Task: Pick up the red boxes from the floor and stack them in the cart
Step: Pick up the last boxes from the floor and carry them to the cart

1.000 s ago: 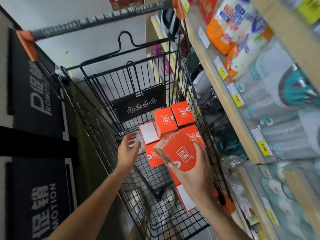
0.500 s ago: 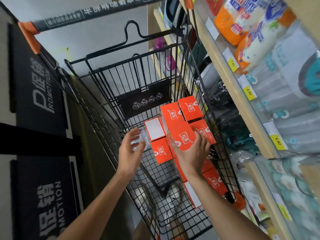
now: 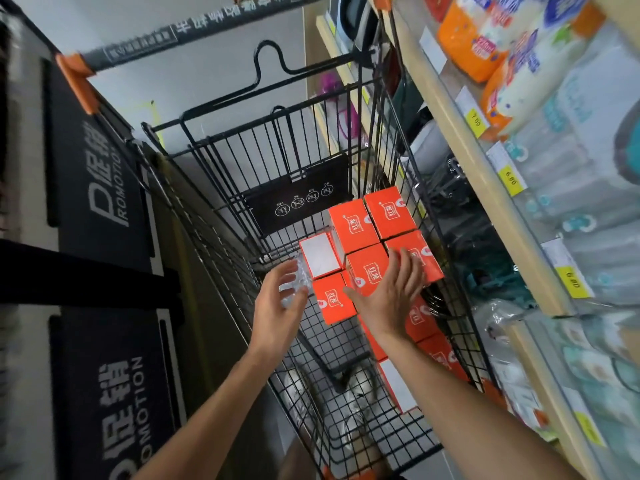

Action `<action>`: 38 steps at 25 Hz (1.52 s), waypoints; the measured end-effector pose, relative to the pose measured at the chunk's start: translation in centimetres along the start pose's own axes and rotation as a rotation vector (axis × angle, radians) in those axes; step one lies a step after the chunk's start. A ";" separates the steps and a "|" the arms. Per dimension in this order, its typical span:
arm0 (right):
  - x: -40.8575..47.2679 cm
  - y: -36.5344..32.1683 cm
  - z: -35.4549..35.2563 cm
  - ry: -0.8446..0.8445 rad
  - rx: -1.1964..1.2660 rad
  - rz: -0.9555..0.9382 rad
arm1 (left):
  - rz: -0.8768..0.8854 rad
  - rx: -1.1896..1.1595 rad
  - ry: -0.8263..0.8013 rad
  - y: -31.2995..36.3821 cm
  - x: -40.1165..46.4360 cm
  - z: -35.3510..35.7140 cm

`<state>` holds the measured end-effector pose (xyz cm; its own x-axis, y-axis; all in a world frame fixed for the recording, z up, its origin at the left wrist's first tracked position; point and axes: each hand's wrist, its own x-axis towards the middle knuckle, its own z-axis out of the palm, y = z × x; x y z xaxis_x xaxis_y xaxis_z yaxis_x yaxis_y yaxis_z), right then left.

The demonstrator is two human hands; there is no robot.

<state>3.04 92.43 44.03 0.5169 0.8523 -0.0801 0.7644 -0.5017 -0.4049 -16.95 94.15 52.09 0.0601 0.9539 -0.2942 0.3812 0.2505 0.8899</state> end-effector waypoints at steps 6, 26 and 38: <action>0.5 -1.3 -7.0 -0.033 0.140 -0.150 | 0.112 0.105 -0.001 6.7 -0.7 -1.2; -0.3 -7.0 -37.1 0.033 -0.010 -0.649 | 0.870 0.945 -0.070 30.2 -4.6 -13.5; -13.7 -6.1 -45.3 0.214 -0.119 -0.308 | 1.238 0.844 -0.322 33.8 -6.1 -12.6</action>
<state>8.75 77.09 88.85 0.3152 0.9219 0.2253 0.9291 -0.2514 -0.2713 -16.06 98.90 88.29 0.8736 0.3832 0.2999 0.3326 -0.9201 0.2068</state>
